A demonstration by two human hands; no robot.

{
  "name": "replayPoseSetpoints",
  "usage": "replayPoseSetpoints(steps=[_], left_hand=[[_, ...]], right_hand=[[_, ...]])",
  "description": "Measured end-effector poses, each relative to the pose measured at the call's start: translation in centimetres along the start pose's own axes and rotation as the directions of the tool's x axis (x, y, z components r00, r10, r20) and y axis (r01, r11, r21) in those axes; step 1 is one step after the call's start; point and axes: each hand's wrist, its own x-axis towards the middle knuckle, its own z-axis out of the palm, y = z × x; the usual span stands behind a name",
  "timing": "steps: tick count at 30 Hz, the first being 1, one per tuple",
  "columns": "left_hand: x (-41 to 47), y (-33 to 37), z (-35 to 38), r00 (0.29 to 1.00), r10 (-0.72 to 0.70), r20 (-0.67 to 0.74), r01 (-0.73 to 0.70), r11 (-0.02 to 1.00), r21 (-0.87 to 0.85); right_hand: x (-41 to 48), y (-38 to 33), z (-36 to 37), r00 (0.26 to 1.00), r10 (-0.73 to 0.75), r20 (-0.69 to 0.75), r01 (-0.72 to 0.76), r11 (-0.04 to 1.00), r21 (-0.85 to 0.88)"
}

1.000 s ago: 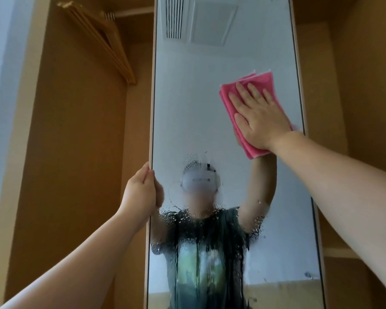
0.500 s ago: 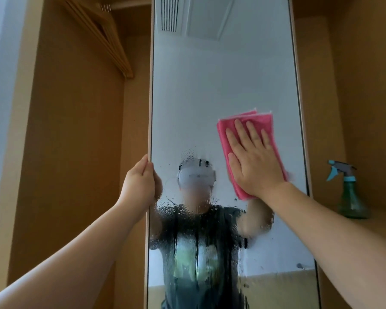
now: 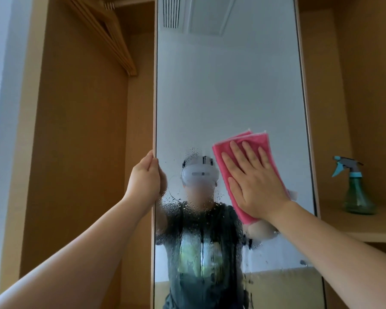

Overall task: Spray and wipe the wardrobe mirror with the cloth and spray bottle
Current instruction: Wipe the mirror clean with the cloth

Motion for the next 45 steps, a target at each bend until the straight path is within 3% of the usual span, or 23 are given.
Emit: replayPoseSetpoints(steps=[10,21,30,45], left_hand=[[0.1,-0.1,0.1,1.0,-0.029,0.001,0.029,0.997,-0.073],[0.3,-0.4,0.1,1.0,-0.005,-0.001,0.005,0.999,-0.033],[0.4,-0.4,0.1,1.0,-0.018,0.008,0.019,0.995,-0.093],[0.5,-0.9,0.1,0.998,0.066,0.01,-0.066,0.998,0.017]], right_hand=[[6.1,1.0,-2.1,0.997,0.07,0.014,-0.071,0.997,0.016],[16.9,2.3,-4.3,0.982,0.184,-0.038,-0.182,0.982,0.047],[14.9,1.0,-3.7,0.99,0.128,-0.058,-0.126,0.991,0.037],[4.7,-5.3,-0.5,0.997,0.041,-0.061,-0.038,0.998,0.048]])
